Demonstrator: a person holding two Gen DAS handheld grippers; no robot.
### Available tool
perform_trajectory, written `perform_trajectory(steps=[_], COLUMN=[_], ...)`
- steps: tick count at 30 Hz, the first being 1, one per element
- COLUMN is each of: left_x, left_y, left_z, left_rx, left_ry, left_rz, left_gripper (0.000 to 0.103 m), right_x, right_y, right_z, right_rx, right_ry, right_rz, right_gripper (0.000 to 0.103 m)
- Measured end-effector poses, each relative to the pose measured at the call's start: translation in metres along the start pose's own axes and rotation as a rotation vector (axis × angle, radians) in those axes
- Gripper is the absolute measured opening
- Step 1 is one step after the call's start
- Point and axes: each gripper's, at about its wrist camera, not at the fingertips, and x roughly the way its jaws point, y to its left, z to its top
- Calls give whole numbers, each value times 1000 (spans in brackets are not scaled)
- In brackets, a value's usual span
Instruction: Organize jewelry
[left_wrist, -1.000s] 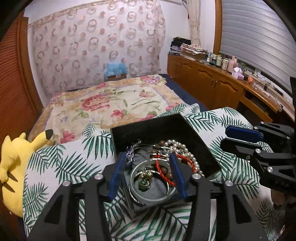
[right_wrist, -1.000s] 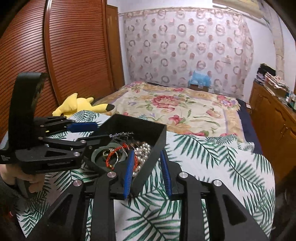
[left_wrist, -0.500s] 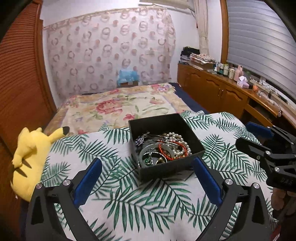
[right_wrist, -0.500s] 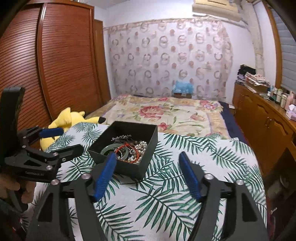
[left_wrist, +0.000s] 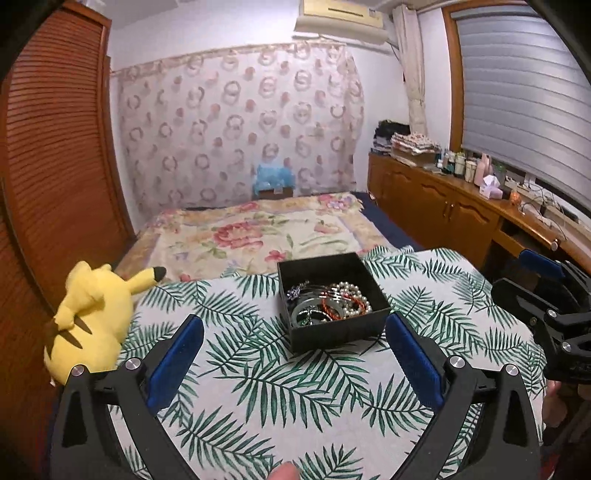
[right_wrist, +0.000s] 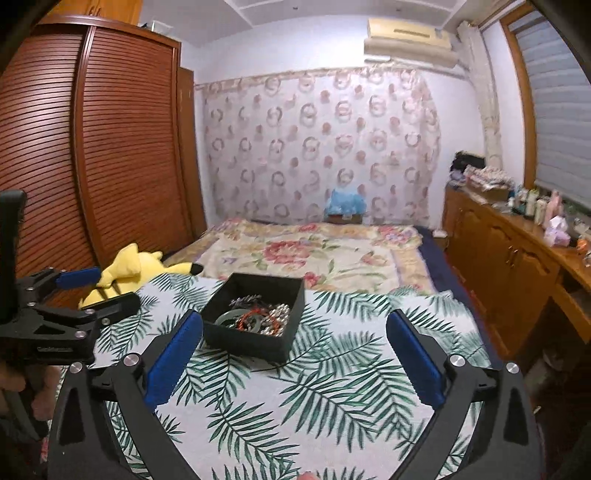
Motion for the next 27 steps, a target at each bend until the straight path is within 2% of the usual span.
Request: perform_trajectory(steps=[7, 27], left_x=[-22, -26], left_y=[-5, -5], left_z=[-5, -17], left_rx=[2, -31], left_ry=[-25, -18], left_rz=[9, -7], left_gripper=[95, 95], right_x=[-17, -16], right_y=[-1, -3], right_z=[-3, -9], right_rx=[32, 41], right_ry=[-31, -23], right_rz=[-3, -8], right_gripper=[100, 100])
